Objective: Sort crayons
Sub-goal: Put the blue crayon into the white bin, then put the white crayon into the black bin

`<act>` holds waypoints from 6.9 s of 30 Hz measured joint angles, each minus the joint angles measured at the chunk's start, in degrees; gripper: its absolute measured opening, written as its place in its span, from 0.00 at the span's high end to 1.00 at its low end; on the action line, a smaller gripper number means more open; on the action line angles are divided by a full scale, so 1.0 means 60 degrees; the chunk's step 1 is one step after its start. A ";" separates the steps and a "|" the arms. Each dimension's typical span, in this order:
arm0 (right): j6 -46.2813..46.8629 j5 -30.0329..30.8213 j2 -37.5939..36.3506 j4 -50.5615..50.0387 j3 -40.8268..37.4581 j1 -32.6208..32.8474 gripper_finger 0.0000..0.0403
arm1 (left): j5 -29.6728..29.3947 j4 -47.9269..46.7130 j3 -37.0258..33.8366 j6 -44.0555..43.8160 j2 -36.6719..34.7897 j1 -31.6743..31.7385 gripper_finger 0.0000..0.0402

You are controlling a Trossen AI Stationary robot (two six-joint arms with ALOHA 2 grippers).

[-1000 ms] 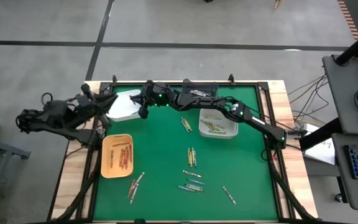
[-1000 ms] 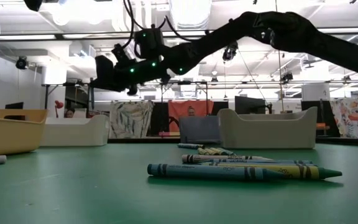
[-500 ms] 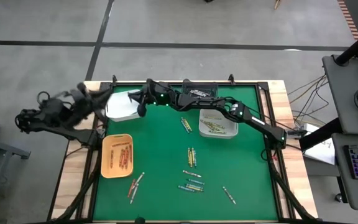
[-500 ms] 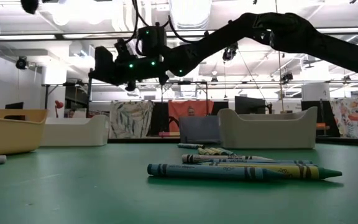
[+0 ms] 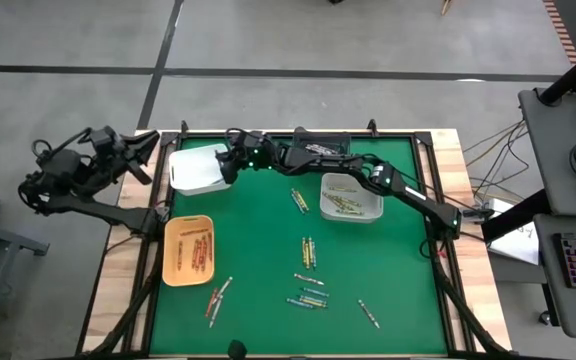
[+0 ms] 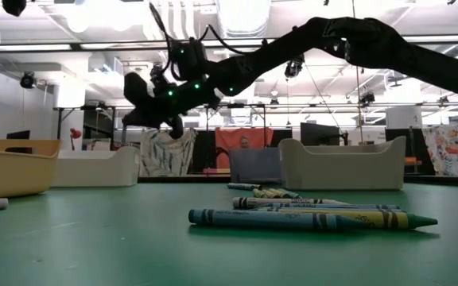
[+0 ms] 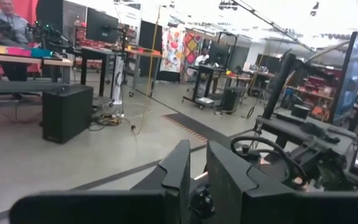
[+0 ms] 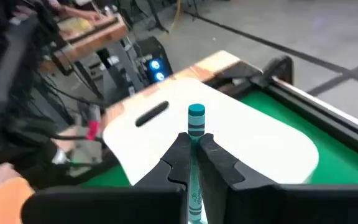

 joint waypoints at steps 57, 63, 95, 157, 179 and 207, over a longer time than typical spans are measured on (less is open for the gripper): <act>-0.1230 -0.1482 -0.4948 -1.1649 0.1134 -0.1341 0.86 | -0.0496 0.1121 -0.0076 -0.2837 0.4796 0.1890 0.91; -0.1040 -0.1485 -0.5378 -1.3040 0.1134 -0.1664 0.88 | 0.2175 0.1416 -0.0076 -0.2806 0.5427 0.3633 0.91; 0.5349 -0.3500 -0.6011 -1.6097 0.0340 0.3291 0.91 | 0.7697 0.1422 0.1732 0.1930 0.6362 0.6277 0.91; 1.0101 -0.2584 -0.7315 -0.6641 -1.1770 0.7548 0.89 | 0.7768 0.0069 0.3548 0.2906 0.6760 0.6266 0.91; 0.9233 0.4537 -0.9472 -0.7187 -0.9546 0.5669 0.98 | 0.7770 0.0089 0.3545 0.2501 0.6618 0.6266 0.91; 0.2312 0.5517 -0.9146 -0.4067 -0.9708 -0.2092 0.98 | 0.7781 0.0172 0.3680 0.1228 0.5691 0.6266 0.91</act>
